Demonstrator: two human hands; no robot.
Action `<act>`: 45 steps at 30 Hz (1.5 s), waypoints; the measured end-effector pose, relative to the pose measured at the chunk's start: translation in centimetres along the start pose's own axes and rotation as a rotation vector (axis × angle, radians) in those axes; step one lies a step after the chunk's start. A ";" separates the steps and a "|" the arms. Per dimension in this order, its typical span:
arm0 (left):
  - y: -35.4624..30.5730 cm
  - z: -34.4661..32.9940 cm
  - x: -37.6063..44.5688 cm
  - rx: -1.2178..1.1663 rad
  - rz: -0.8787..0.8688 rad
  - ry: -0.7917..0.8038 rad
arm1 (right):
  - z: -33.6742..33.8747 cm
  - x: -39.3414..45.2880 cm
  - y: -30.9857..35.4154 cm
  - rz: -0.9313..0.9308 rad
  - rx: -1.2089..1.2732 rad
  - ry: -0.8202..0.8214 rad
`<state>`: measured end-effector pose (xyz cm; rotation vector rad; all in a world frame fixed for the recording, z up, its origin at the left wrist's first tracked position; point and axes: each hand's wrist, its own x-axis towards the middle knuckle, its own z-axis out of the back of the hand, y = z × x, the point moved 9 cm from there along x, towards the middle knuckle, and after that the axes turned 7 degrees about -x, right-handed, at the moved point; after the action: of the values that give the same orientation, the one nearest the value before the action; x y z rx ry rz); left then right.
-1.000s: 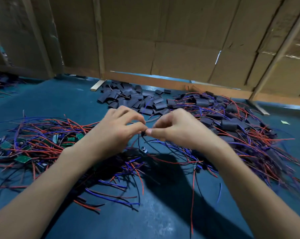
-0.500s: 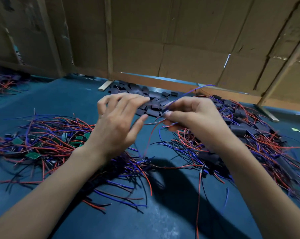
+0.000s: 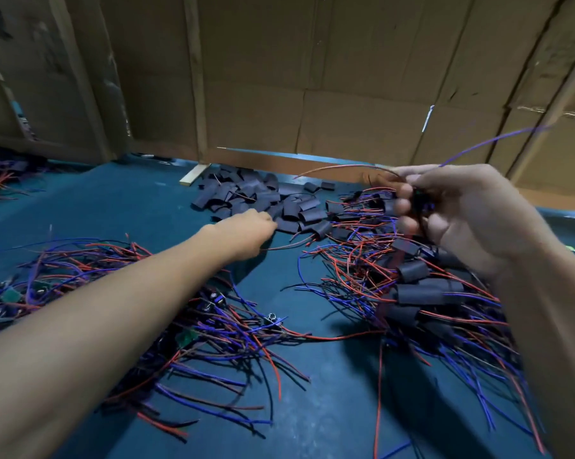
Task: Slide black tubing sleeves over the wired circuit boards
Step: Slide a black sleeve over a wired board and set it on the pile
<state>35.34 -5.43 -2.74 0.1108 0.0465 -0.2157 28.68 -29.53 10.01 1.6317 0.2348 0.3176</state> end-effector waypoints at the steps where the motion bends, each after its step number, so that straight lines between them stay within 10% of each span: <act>1: -0.3 -0.3 0.5 0.052 0.002 0.014 | 0.0 -0.1 -0.3 -0.051 -0.036 0.033; 12: 0.2 2.1 -1.4 -0.056 0.063 -0.044 | -2.4 -1.6 -0.6 -0.086 -0.012 0.361; 17: -0.8 5.4 -7.0 -0.876 0.079 -0.462 | -2.7 -1.6 -0.4 -0.050 0.027 0.372; 22: -6.7 3.7 -11.4 -1.693 -0.051 -0.445 | -2.5 -0.4 -0.4 -0.055 0.305 0.149; 30: -13.2 3.1 -13.8 -1.949 -0.217 -0.181 | -1.1 -1.3 -0.2 -0.004 0.735 -0.136; 40: -16.7 2.8 -14.7 -2.200 -0.442 0.392 | -2.7 -1.0 -1.6 -0.110 0.614 -0.141; 45: -16.8 2.6 -14.7 -2.099 -0.485 0.374 | -1.6 -1.0 -1.9 -0.168 0.805 -0.185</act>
<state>17.43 -18.97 -1.02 -1.9753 0.6450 -0.5292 27.30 -28.17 8.19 2.3993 0.3863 -0.0825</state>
